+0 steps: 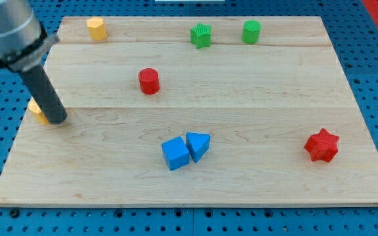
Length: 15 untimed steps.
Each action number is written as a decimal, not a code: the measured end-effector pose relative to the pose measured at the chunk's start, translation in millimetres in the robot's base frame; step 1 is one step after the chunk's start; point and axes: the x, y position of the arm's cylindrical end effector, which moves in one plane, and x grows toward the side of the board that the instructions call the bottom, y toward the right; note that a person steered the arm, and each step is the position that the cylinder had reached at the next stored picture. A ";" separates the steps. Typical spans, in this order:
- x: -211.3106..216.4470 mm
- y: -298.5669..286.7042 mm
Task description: Push the heart into the hexagon
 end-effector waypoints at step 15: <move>-69.5 -46.2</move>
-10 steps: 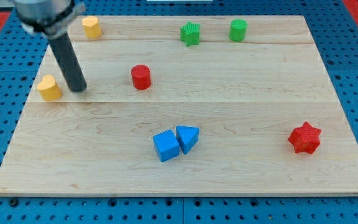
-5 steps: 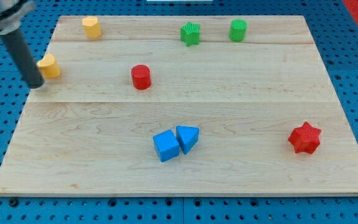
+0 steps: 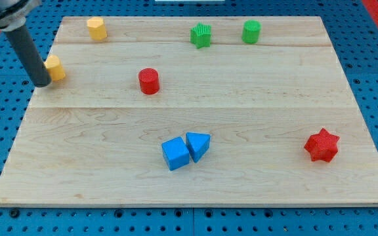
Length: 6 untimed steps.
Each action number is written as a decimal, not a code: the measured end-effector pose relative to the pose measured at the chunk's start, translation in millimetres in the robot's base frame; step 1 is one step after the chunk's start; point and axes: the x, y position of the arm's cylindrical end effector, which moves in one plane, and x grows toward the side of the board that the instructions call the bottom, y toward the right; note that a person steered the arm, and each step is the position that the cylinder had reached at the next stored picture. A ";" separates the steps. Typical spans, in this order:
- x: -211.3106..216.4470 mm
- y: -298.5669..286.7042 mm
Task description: Push the heart into the hexagon
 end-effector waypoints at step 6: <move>-122.7 202.2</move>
